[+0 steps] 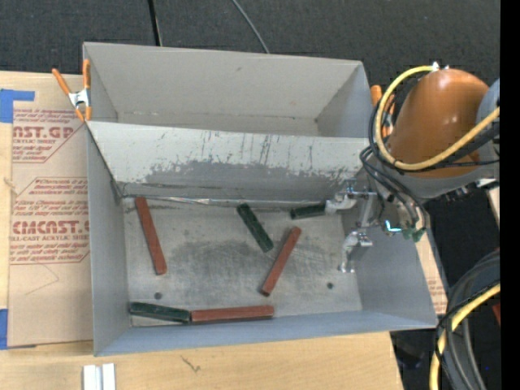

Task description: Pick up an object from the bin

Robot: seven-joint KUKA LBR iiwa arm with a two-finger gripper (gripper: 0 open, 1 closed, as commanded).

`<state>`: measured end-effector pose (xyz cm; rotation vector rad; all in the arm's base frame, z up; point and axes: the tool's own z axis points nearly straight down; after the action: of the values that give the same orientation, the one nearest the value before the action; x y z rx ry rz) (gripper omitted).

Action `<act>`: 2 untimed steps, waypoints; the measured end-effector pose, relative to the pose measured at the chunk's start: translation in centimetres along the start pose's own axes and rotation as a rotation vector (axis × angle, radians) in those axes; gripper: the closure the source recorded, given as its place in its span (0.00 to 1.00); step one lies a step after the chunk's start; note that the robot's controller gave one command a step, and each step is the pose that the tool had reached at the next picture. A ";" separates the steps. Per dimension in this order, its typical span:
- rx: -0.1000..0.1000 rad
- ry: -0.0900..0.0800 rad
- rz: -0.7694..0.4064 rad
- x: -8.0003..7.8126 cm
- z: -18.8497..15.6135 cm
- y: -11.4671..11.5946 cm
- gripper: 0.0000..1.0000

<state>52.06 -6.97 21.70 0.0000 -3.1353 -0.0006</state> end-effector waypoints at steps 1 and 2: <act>0.001 -0.008 -0.001 -0.2 -0.4 0.0 0.00; 0.001 -0.010 -0.155 -0.3 3.8 1.9 0.00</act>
Offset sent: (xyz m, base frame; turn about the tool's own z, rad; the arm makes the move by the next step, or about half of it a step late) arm 0.0048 0.0675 -0.1470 -0.5419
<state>52.36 -5.08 17.85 0.2438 -3.1360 0.0009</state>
